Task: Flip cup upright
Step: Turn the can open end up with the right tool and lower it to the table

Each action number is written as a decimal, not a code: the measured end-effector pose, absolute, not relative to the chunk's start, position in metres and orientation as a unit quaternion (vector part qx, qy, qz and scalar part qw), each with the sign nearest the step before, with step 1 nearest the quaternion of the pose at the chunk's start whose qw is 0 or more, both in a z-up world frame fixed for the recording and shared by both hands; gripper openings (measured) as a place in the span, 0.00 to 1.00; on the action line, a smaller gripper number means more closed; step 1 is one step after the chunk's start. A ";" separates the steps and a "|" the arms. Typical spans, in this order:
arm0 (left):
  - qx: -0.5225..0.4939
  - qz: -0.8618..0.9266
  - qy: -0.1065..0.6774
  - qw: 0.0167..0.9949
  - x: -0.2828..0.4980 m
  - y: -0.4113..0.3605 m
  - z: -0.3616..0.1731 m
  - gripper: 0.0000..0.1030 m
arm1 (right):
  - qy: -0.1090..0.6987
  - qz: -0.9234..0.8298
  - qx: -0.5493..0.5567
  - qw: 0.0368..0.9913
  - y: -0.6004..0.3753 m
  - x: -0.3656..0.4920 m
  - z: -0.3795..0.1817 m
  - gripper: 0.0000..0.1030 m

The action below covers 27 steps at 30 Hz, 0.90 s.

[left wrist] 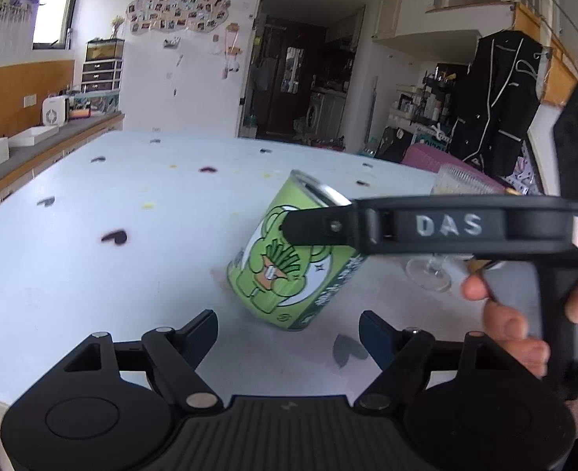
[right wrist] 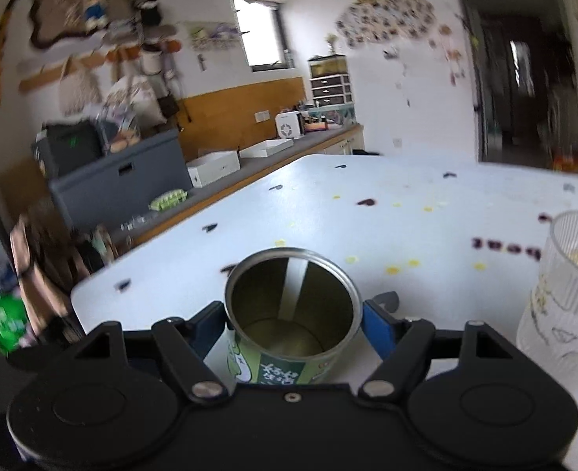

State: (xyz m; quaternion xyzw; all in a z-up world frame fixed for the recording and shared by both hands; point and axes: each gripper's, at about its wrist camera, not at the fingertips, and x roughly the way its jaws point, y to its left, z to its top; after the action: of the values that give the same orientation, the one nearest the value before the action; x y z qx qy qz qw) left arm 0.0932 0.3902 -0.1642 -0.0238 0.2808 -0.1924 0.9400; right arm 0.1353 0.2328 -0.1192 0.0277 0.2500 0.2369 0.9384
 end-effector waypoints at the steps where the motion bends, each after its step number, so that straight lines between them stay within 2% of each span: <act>1: -0.024 -0.190 0.282 0.940 0.094 0.390 -0.167 0.76 | 0.245 0.236 0.010 0.940 0.236 0.132 -0.119 0.74; 5: -0.029 -0.185 0.262 0.947 0.091 0.390 -0.177 0.74 | 0.230 0.233 -0.049 0.944 0.246 0.125 -0.120 0.74; 10: -0.041 -0.211 0.254 0.943 0.093 0.381 -0.189 0.53 | 0.225 0.237 -0.064 0.943 0.248 0.121 -0.122 0.74; 13: -0.035 -0.206 0.248 0.946 0.096 0.373 -0.196 0.49 | 0.226 0.224 -0.076 0.945 0.248 0.120 -0.124 0.74; 27: 0.028 -0.229 0.230 0.945 0.128 0.325 -0.202 0.41 | 0.237 0.146 -0.079 0.957 0.223 0.142 -0.131 0.70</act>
State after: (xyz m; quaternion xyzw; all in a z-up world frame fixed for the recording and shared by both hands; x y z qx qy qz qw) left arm 0.1275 0.3250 -0.2022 0.0279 0.2304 -0.2295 0.9452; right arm 0.1419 0.2232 -0.1307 -0.0795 0.2369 0.1459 0.9572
